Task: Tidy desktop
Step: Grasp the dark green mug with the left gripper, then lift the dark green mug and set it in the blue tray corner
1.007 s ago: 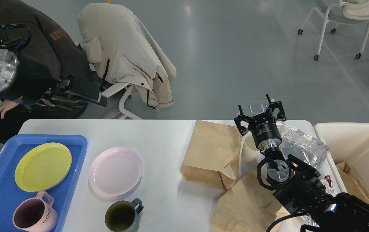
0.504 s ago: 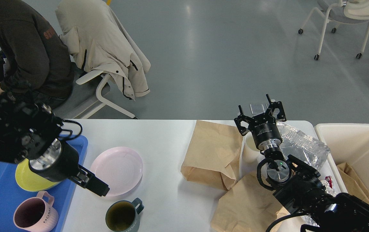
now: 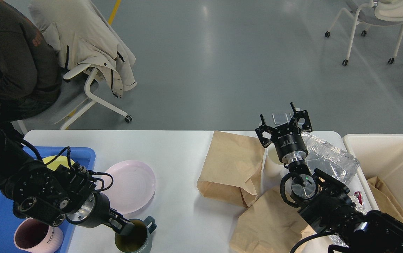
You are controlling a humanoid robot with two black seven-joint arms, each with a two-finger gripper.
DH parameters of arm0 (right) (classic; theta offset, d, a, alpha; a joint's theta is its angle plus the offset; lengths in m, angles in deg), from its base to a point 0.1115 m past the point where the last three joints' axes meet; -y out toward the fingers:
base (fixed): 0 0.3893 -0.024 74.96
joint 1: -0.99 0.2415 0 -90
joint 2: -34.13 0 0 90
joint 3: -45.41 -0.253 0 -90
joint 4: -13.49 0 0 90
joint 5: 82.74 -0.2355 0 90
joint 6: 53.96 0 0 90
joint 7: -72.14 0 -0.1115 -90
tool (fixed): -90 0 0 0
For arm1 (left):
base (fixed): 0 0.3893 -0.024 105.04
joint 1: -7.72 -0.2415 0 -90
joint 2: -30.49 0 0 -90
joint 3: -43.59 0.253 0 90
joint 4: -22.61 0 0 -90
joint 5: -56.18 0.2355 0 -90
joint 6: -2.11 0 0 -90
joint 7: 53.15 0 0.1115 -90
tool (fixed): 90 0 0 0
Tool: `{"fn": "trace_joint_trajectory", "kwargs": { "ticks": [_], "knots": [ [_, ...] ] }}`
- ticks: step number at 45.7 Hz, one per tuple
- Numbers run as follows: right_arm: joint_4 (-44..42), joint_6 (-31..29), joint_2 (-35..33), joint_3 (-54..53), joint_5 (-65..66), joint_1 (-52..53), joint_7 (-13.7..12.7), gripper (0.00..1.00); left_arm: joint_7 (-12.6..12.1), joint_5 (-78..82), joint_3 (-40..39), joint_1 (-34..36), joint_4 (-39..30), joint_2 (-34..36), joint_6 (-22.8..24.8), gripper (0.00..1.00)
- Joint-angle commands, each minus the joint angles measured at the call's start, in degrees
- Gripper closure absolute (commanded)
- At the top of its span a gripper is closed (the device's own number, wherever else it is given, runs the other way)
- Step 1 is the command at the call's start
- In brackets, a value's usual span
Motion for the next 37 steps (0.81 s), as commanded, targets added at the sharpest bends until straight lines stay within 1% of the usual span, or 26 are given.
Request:
{"fn": "trace_joint_trajectory", "kwargs": {
  "ticks": [1,7,9,11,14,15,17,27,32,34,37],
  "knots": [
    [0.0,0.0,0.0,0.0,0.1,0.0,0.0,0.0,-0.2,0.0,-0.1,-2.1,1.9,-2.1,-0.5,0.46],
    [0.0,0.0,0.0,0.0,0.0,0.0,0.0,0.0,-0.1,0.1,-0.1,-3.4,3.2,-2.5,-1.0,0.49],
    [0.0,0.0,0.0,0.0,0.0,0.0,0.0,0.0,-0.1,0.1,0.0,-3.7,3.6,-2.6,-1.0,0.53],
    [0.0,0.0,0.0,0.0,0.0,0.0,0.0,0.0,0.0,0.1,0.0,-4.4,3.9,-3.0,-1.0,0.63],
    [0.0,0.0,0.0,0.0,0.0,0.0,0.0,0.0,0.1,0.1,0.1,-4.6,3.9,-3.5,-1.1,0.85],
    [0.0,0.0,0.0,0.0,0.0,0.0,0.0,0.0,0.2,0.1,0.2,-4.6,3.9,-3.7,-1.0,0.91],
    [0.0,0.0,0.0,0.0,0.0,0.0,0.0,0.0,0.4,0.2,0.3,-4.7,3.9,-3.7,-1.0,0.99],
    [0.0,0.0,0.0,-0.1,0.0,0.0,0.0,0.0,0.9,0.9,0.7,-5.1,3.9,-3.5,-0.9,1.0],
    [0.0,0.0,0.0,0.0,0.1,0.0,0.0,0.0,3.2,0.9,1.3,-3.5,3.1,-2.5,-0.3,1.0],
    [0.0,0.0,0.0,0.0,0.0,0.0,0.0,0.0,4.5,0.9,1.9,-1.3,2.5,-1.8,0.1,1.0],
    [0.0,0.0,0.0,0.0,0.0,0.0,0.0,0.0,6.7,0.9,2.7,3.4,1.1,-0.3,2.3,1.0]
  ]
}}
